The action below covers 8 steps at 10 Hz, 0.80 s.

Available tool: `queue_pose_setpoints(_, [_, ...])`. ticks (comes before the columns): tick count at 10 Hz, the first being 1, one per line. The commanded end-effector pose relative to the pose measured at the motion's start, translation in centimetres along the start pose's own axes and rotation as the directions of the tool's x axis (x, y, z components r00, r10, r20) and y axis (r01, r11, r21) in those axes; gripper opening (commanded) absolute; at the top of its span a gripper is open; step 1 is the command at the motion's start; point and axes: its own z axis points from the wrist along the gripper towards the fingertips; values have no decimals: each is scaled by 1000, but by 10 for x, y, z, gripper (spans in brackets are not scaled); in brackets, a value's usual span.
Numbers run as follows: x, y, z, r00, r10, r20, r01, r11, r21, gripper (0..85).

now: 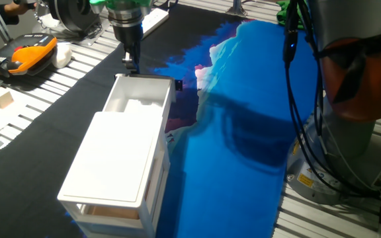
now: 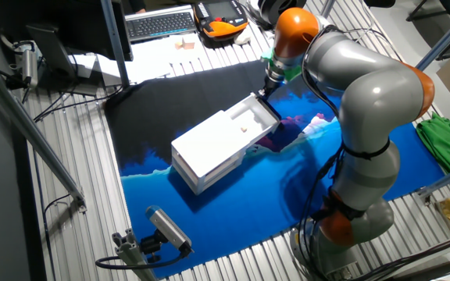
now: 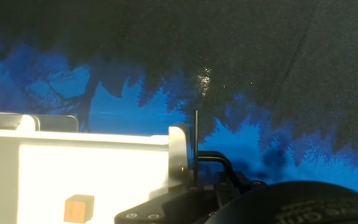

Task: Grasp the handle and open the drawer

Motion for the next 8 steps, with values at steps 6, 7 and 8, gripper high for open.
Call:
queue_pose_setpoints(6, [2,-11,0,1000,-11,1,11,1000,-2,0])
queue_pose_setpoints(7, [2,-11,0,1000,-11,-1,11,1000,0,0])
queue_pose_setpoints(8, [3,-11,1,1000,-11,-1,11,1000,0,0])
